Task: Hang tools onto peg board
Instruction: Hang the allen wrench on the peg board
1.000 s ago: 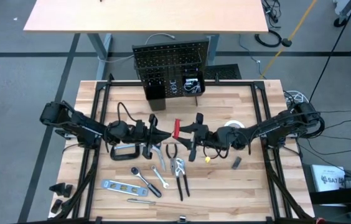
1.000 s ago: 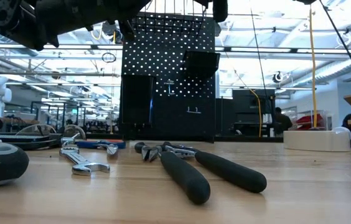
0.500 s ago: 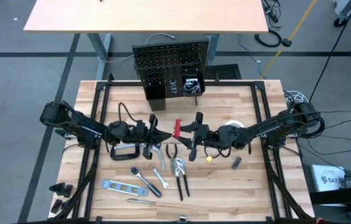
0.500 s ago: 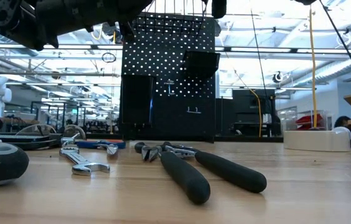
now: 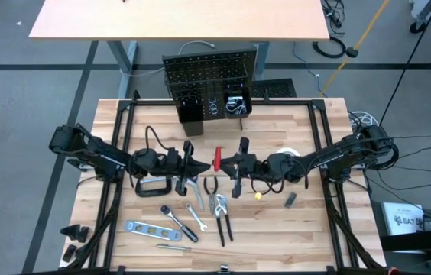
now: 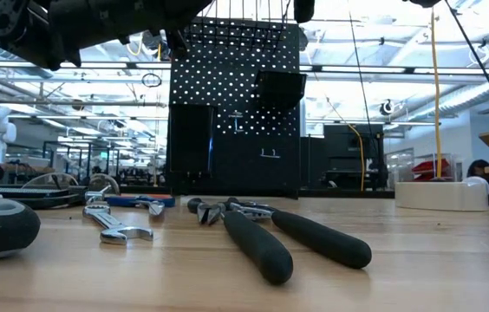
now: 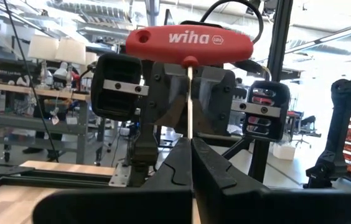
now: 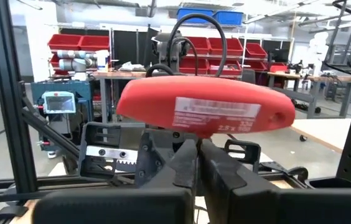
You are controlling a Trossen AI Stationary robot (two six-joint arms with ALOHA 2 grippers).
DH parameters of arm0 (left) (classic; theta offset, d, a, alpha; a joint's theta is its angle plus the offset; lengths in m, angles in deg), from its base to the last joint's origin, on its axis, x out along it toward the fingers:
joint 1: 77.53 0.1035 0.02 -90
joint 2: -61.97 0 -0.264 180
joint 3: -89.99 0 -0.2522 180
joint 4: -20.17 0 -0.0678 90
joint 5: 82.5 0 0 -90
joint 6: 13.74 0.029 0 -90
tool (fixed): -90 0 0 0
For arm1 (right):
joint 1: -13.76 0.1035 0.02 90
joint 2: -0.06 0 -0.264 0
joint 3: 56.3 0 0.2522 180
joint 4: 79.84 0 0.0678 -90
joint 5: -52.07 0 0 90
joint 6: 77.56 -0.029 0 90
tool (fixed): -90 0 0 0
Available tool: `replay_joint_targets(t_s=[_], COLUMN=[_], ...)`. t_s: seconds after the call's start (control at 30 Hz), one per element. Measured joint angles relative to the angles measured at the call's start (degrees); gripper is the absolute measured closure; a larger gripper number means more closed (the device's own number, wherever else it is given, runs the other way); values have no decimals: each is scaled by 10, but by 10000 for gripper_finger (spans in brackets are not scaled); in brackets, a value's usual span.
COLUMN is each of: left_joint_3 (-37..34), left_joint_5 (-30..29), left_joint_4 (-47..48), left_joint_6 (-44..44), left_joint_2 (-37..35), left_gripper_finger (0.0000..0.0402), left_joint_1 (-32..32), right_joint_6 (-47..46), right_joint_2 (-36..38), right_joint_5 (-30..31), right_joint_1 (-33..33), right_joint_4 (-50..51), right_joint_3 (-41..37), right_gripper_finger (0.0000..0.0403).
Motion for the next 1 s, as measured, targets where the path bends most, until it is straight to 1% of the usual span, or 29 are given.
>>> replay_joint_targets(t_s=[0.17, 0.27, 0.33, 0.47, 0.57, 0.67, 0.73, 0.8, 0.9, 1.0], left_joint_3=[0, 1, 1, 1, 1, 1, 1, 1, 1, 1], left_joint_5=[1, -8, -13, -29, -48, -56, -58, -60, -73, -101], left_joint_4=[3, 15, 30, 87, 150, 217, 259, 304, 359, 397], left_joint_6=[0, 14, 28, 33, 33, 34, 40, 58, 68, 89], left_joint_2=[0, 0, -1, -22, -57, -107, -146, -187, -247, -294], left_gripper_finger=[402, 396, 382, 337, 305, 285, 280, 279, 279, 279], left_joint_1=[0, 0, 1, 6, 11, 15, 15, 14, 9, 1], right_joint_6=[1, 0, 0, 3, 8, 10, 12, 10, 0, -14], right_joint_2=[0, 0, 0, 0, 0, 0, 0, 0, -9, -40], right_joint_5=[1, 15, 39, 89, 106, 157, 192, 210, 216, 221], right_joint_1=[0, 0, 3, 8, 11, 16, 18, 18, 7, -12], right_joint_4=[1, 4, 5, 2, 0, 5, 13, 13, 0, -24], right_joint_3=[0, 0, -1, -1, -1, -1, -1, -1, 0, 6], right_gripper_finger=[400, 401, 401, 402, 402, 403, 403, 403, 403, 403])
